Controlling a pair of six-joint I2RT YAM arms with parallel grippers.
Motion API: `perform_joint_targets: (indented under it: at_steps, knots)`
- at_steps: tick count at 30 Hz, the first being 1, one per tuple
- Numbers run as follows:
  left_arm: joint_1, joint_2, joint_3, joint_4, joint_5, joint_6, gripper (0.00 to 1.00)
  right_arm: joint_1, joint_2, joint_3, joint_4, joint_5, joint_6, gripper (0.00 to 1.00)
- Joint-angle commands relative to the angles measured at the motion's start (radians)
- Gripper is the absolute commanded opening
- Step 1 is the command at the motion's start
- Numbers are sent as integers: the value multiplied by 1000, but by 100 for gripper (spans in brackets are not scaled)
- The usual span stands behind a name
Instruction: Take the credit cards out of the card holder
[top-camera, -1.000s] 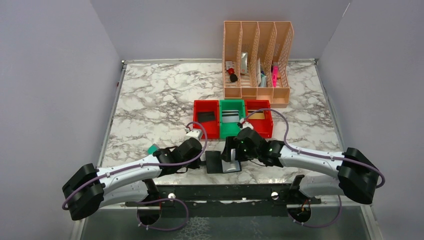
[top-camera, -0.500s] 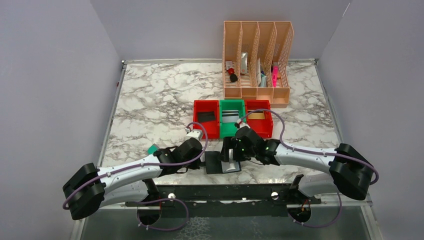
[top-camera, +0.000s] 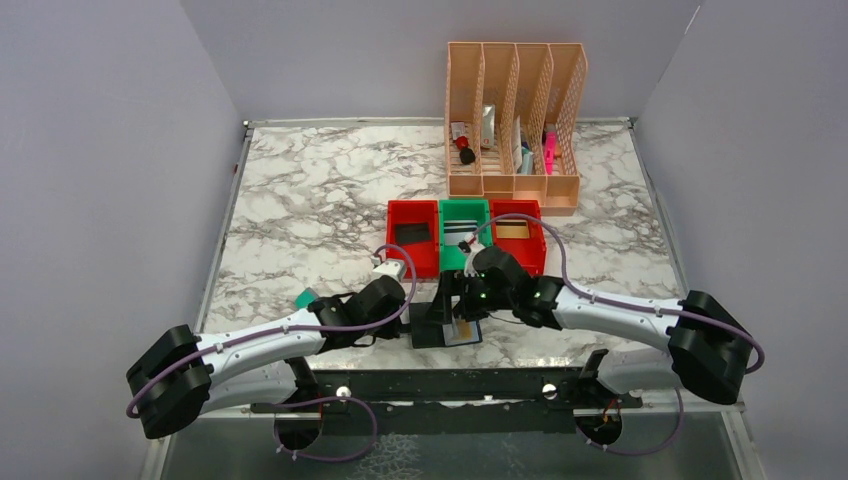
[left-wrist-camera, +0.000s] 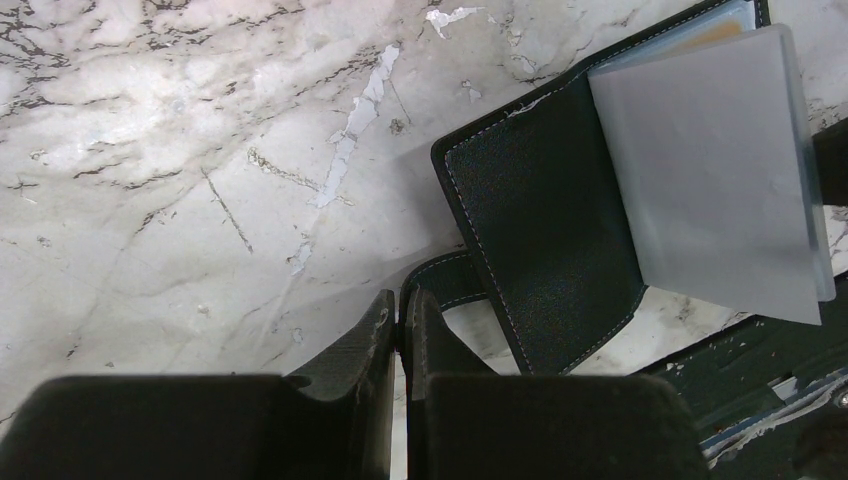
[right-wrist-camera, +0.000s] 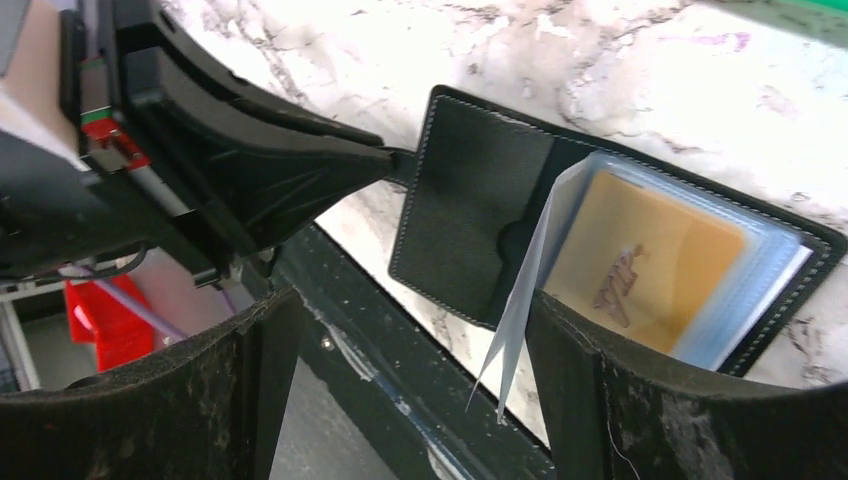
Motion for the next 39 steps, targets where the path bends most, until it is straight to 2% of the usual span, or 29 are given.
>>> perform_joint_targets:
  at_steps: [1, 9, 22, 29, 33, 36, 39]
  knots:
    - [0, -2, 24, 2, 7, 11, 0, -3, 12, 46, 34, -96, -27, 84]
    - [0, -15, 22, 2, -6, 1, 2, 5, 139, 53, 148, -214, 1, 80]
    - [1, -14, 23, -5, -23, 1, 7, 15, 268, -13, 251, -208, 51, 75]
    - [1, -16, 32, -28, -38, 1, 15, 15, 338, -78, 299, -139, 125, 55]
    - [3, -39, 51, -59, -62, -8, 27, 17, 324, -115, 294, -80, 141, 42]
    - [3, -66, 79, -63, -61, -8, 37, 17, 304, -126, 273, -50, 141, 37]
    - [3, -87, 119, -39, -43, -1, 43, 17, 274, -144, 274, -24, 153, 35]
